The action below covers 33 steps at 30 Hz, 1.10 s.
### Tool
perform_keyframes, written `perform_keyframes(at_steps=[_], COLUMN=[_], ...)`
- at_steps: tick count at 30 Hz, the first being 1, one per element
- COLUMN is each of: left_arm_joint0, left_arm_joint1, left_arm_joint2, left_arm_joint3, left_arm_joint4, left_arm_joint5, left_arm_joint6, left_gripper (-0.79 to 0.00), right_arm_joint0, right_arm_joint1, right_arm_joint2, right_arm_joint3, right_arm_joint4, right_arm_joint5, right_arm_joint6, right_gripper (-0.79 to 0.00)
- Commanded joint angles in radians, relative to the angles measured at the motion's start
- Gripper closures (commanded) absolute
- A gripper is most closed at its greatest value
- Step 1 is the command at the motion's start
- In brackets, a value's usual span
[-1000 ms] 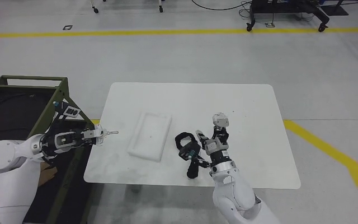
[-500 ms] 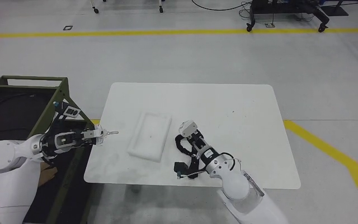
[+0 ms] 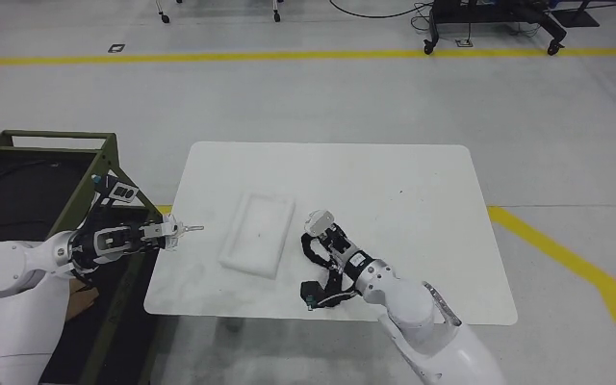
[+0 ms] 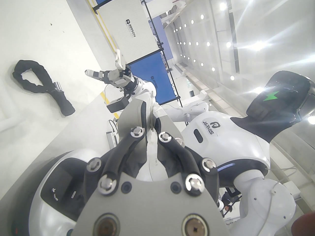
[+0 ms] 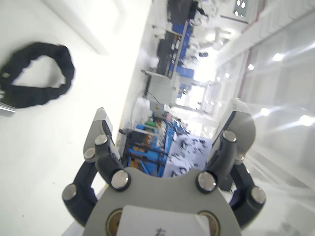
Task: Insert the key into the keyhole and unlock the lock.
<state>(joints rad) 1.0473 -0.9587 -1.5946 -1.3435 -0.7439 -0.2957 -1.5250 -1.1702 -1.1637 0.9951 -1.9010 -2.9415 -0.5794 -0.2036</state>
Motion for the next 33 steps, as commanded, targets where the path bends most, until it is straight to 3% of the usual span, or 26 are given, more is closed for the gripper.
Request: perform_keyframes(at_steps=[1, 3, 5, 8, 12, 14, 21, 25, 33], left_arm_joint0=[0.000, 0.000, 0.000, 0.000, 0.000, 0.000, 0.000, 0.000, 0.000], left_arm_joint1=[0.000, 0.000, 0.000, 0.000, 0.000, 0.000, 0.000, 0.000, 0.000], left_arm_joint2=[0.000, 0.000, 0.000, 0.000, 0.000, 0.000, 0.000, 0.000, 0.000], left_arm_joint3=[0.000, 0.000, 0.000, 0.000, 0.000, 0.000, 0.000, 0.000, 0.000], left_arm_joint4=[0.000, 0.000, 0.000, 0.000, 0.000, 0.000, 0.000, 0.000, 0.000], left_arm_joint5=[0.000, 0.000, 0.000, 0.000, 0.000, 0.000, 0.000, 0.000, 0.000], left_arm_joint6=[0.000, 0.000, 0.000, 0.000, 0.000, 0.000, 0.000, 0.000, 0.000], left_gripper=[0.000, 0.000, 0.000, 0.000, 0.000, 0.000, 0.000, 0.000, 0.000], right_arm_joint0=[0.061, 0.124, 0.240, 0.372, 0.484, 0.551, 0.688, 0.703, 0.691], right_arm_joint1=[0.010, 0.024, 0.060, 0.123, 0.166, 0.178, 0.168, 0.146, 0.056], right_arm_joint2=[-0.037, -0.073, -0.175, -0.354, -0.461, -0.575, -0.749, -0.786, -0.819], right_arm_joint3=[0.005, -0.001, -0.001, 0.078, 0.163, 0.222, 0.304, 0.361, 0.470], right_arm_joint4=[-0.130, -0.130, -0.130, -0.130, -0.130, -0.130, -0.127, -0.120, -0.016], right_arm_joint5=[-0.224, -0.337, -0.433, -0.433, -0.433, -0.433, -0.433, -0.433, -0.433], right_arm_joint6=[-0.073, -0.136, -0.091, -0.021, -0.140, -0.187, -0.406, -0.410, -0.311], right_gripper=[-0.785, -0.785, -0.785, -0.785, -0.785, -0.785, -0.785, -0.785, -0.785])
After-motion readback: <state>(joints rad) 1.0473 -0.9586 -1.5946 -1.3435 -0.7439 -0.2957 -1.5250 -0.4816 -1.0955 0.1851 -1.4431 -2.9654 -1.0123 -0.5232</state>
